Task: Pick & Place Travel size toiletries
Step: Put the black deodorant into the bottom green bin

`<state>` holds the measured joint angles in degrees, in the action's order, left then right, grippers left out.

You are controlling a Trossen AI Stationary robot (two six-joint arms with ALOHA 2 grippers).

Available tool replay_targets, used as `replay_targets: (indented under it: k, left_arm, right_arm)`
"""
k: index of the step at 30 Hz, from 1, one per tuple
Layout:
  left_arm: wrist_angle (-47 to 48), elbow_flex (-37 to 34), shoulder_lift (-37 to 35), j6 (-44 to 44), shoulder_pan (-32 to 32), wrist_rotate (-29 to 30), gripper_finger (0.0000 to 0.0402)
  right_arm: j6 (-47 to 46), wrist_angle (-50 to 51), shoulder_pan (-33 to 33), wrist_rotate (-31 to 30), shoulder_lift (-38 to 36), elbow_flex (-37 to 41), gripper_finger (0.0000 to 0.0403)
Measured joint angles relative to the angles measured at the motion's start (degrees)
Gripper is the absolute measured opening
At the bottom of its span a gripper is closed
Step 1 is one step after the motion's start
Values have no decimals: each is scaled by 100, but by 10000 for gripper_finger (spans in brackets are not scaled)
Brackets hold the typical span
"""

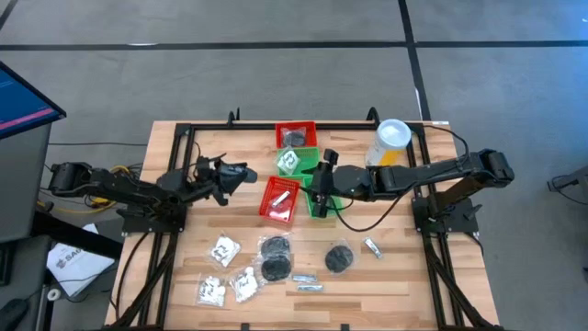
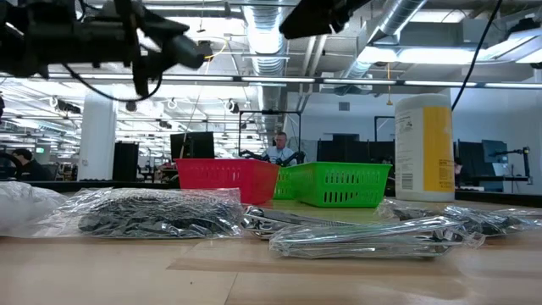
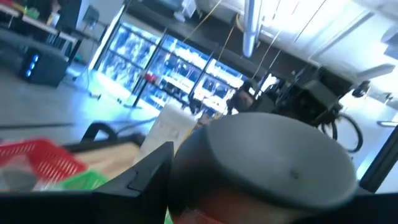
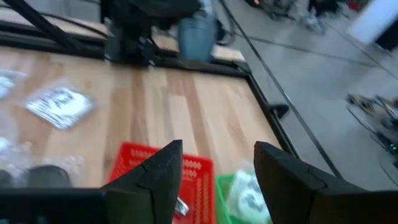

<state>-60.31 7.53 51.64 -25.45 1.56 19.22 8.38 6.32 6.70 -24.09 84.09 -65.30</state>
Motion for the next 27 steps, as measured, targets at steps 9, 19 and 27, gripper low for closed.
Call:
replay_targets:
  k: [9,19,27]
  left_arm:
    - [-35,1024,989,567,7,-7,199]
    - [-227,2140,2328,576,205,-674,200]
    - [-267,2445,2691,575,240,-866,201]
  right_arm:
    - [272,-273,2,266,0,0,190]
    - [516,-519,2,266,0,-1,190]
    - [745,-713,-13,125,0,0,213]
